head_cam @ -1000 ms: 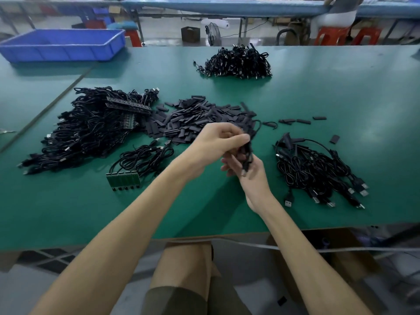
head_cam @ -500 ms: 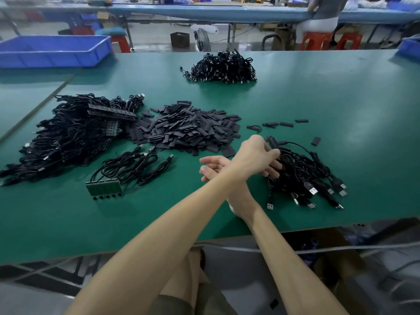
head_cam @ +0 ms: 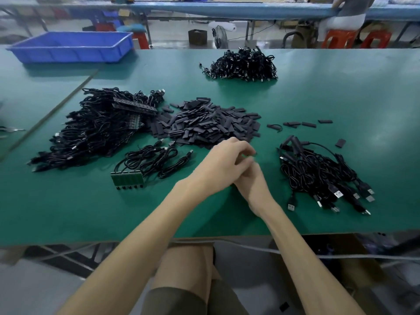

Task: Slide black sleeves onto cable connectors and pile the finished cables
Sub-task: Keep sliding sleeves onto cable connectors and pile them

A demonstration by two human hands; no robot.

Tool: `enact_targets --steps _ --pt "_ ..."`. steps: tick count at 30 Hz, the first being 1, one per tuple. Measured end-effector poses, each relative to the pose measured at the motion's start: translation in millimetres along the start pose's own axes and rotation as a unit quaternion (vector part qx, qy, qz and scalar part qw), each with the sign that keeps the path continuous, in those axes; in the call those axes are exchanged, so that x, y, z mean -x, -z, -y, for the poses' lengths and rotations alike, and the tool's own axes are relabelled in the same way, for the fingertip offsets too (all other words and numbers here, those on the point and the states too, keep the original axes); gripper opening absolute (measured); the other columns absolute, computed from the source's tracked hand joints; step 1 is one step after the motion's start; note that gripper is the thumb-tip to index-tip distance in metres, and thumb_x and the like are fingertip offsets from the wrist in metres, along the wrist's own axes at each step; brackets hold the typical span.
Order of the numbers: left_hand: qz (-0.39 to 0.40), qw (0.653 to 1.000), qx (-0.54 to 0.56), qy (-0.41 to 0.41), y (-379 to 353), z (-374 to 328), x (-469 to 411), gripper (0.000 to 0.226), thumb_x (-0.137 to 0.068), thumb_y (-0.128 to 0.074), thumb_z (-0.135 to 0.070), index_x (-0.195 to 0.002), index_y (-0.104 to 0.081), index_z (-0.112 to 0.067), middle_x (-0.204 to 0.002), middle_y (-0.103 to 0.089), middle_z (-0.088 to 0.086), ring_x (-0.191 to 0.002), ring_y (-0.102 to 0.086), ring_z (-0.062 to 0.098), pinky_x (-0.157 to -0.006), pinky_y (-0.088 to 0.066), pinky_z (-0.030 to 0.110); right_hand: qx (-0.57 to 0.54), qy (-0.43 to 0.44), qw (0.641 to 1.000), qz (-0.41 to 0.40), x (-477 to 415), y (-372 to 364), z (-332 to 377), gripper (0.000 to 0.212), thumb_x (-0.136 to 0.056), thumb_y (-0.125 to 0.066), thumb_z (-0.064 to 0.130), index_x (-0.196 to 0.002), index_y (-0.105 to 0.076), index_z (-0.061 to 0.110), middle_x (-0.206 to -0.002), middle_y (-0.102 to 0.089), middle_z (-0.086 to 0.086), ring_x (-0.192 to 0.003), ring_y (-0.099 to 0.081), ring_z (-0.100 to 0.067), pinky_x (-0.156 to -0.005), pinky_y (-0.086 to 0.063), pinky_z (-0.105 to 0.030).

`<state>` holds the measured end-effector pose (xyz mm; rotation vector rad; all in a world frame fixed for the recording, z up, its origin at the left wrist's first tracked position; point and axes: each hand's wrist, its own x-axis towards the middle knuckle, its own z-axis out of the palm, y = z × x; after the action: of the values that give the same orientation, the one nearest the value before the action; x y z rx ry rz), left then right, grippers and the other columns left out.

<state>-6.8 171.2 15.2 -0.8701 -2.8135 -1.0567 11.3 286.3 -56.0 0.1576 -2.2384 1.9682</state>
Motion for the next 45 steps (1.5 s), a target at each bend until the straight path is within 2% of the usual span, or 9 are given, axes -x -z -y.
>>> enact_targets --steps 5,7,10,13,20,25,29,39,45 --pt "-0.06 0.985 -0.146 0.071 37.2 46.7 42.9 0.042 -0.095 -0.066 -0.041 -0.13 -0.061 -0.019 -0.13 -0.059 0.002 -0.124 -0.051 0.024 -0.11 -0.035 0.04 -0.029 -0.032 0.999 0.023 0.9 0.0 5.1 0.01 -0.099 -0.068 0.007 -0.103 -0.073 0.014 -0.084 -0.076 0.002 -0.071 -0.07 -0.01 -0.064 -0.053 -0.022" --pt "-0.059 0.964 -0.219 0.141 53.1 67.5 60.4 0.065 -0.086 -0.07 -0.053 -0.139 -0.051 -0.02 -0.136 -0.05 0.003 -0.131 -0.042 0.026 -0.114 -0.024 0.043 -0.033 -0.042 0.998 0.02 0.9 0.0 3.8 0.01 -0.099 -0.068 0.007 -0.108 -0.072 0.009 -0.086 -0.075 -0.002 -0.072 -0.07 -0.013 -0.065 -0.054 -0.025" --pt "-0.039 0.925 -0.24 0.291 74.3 94.2 82.8 0.092 -0.072 -0.078 -0.063 -0.142 -0.041 -0.016 -0.138 -0.037 0.008 -0.131 -0.031 0.028 -0.113 -0.023 0.048 -0.025 -0.044 0.998 0.021 0.7 0.2 3.6 0.011 -0.099 -0.068 0.007 -0.108 -0.072 0.008 -0.085 -0.075 -0.003 -0.072 -0.07 -0.013 -0.066 -0.055 -0.026" --pt "-0.049 0.906 -0.201 0.37 86.0 110.7 95.4 0.07 -0.077 -0.083 -0.046 -0.127 -0.051 -0.009 -0.128 -0.041 0.012 -0.124 -0.033 0.032 -0.103 -0.032 0.047 -0.018 -0.045 0.999 0.02 0.1 -0.4 2.6 0.01 -0.098 -0.068 0.008 -0.107 -0.073 0.01 -0.084 -0.076 -0.002 -0.072 -0.07 -0.013 -0.067 -0.056 -0.027" --pt "-0.09 0.964 -0.047 0.245 63.5 91.4 95.1 0.023 -0.08 -0.085 -0.026 -0.09 -0.064 -0.027 -0.091 -0.058 -0.007 -0.089 -0.054 0.016 -0.071 -0.037 0.025 0.008 -0.035 0.999 0.033 0.1 -0.6 1.0 0.009 -0.097 -0.071 0.012 -0.104 -0.074 0.017 -0.085 -0.076 0.0 -0.072 -0.071 -0.013 -0.066 -0.054 -0.026" --pt "-0.08 0.988 -0.029 0.13 25.4 70.0 85.4 0.013 -0.087 -0.079 -0.023 -0.098 -0.073 -0.022 -0.095 -0.058 -0.007 -0.096 -0.051 0.017 -0.084 -0.038 0.028 0.046 -0.007 0.995 0.088 1.3 -1.6 1.3 0.017 -0.09 -0.081 0.018 -0.106 -0.078 0.025 -0.094 -0.075 0.003 -0.078 -0.066 -0.016 -0.076 -0.055 -0.028" --pt "-0.097 0.986 0.035 0.133 11.1 59.0 78.6 0.01 -0.086 -0.081 -0.022 -0.09 -0.073 -0.027 -0.087 -0.063 -0.008 -0.081 -0.057 0.004 -0.07 -0.039 0.013 0.068 0.01 0.992 0.108 0.7 -1.5 1.7 0.016 -0.087 -0.083 0.016 -0.102 -0.079 0.022 -0.093 -0.078 0.002 -0.083 -0.07 -0.012 -0.079 -0.055 -0.027" --pt "-0.135 0.974 0.052 0.176 0.1 52.2 72.6 0.005 -0.089 -0.077 -0.027 -0.092 -0.077 -0.024 -0.084 -0.07 -0.01 -0.081 -0.065 0.01 -0.076 -0.056 0.034 0.126 0.008 0.989 0.074 2.3 -3.5 -0.5 0.009 -0.088 -0.081 0.016 -0.086 -0.077 0.024 -0.078 -0.077 0.005 -0.074 -0.071 -0.01 -0.077 -0.06 -0.039" --pt "-0.138 0.972 0.044 0.186 -2.3 50.2 70.1 0.006 -0.09 -0.077 -0.026 -0.095 -0.078 -0.022 -0.082 -0.07 -0.011 -0.078 -0.064 0.009 -0.071 -0.052 0.029 0.128 0.007 0.99 0.065 2.7 -4.8 1.7 0.005 -0.088 -0.08 0.011 -0.087 -0.076 0.014 -0.078 -0.076 0.001 -0.07 -0.068 -0.009 -0.073 -0.059 -0.035"
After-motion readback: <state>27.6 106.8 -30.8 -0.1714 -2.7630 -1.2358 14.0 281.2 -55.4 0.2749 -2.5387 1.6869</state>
